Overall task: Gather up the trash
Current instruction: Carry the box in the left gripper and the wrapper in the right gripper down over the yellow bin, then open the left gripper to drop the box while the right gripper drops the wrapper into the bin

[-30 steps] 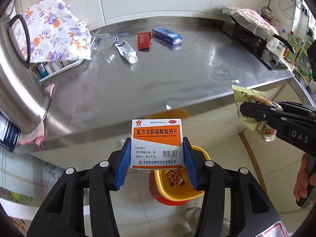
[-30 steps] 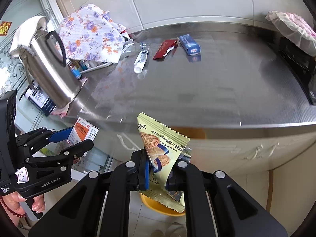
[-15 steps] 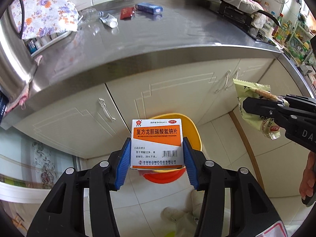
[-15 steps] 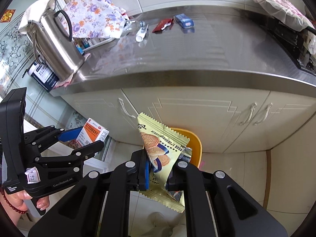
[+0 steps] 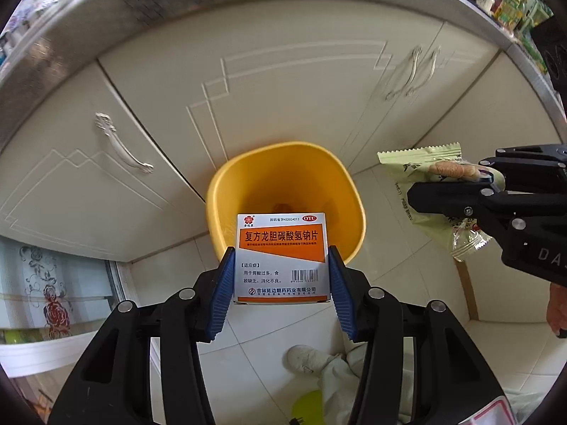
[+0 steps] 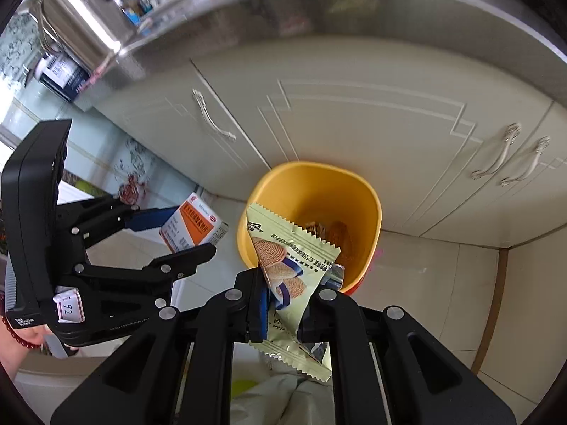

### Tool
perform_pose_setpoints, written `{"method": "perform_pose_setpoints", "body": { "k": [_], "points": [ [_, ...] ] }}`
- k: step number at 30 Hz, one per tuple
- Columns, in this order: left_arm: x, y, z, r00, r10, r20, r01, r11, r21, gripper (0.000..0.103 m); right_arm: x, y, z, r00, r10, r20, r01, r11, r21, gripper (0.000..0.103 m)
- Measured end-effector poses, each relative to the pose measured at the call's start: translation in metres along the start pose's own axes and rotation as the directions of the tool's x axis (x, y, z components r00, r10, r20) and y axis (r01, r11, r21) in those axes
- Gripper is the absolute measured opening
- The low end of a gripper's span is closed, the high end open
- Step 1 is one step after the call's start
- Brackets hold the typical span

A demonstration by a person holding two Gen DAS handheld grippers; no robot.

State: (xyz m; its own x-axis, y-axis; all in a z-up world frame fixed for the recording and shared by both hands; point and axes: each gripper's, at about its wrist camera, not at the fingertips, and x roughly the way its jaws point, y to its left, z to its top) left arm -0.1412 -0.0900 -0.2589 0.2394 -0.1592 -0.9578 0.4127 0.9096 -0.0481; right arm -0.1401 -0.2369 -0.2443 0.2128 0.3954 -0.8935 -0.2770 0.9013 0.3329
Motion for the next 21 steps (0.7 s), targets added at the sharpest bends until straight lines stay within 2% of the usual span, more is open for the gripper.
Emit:
{"method": "perform_pose_setpoints", "body": {
  "k": [12, 21],
  "points": [
    [0.101, 0.025, 0.006, 0.994, 0.001, -0.114, -0.003, 1.0, -0.017, 0.05, 0.098, -0.042, 0.005, 0.99, 0.004, -0.139, -0.004, 1.0, 0.0, 0.012],
    [0.137, 0.033, 0.01, 0.988, 0.0, -0.154, -0.003, 1.0, -0.02, 0.05, 0.138, -0.057, 0.006, 0.982, 0.017, -0.186, -0.013, 1.0, 0.024, 0.014]
  ]
}}
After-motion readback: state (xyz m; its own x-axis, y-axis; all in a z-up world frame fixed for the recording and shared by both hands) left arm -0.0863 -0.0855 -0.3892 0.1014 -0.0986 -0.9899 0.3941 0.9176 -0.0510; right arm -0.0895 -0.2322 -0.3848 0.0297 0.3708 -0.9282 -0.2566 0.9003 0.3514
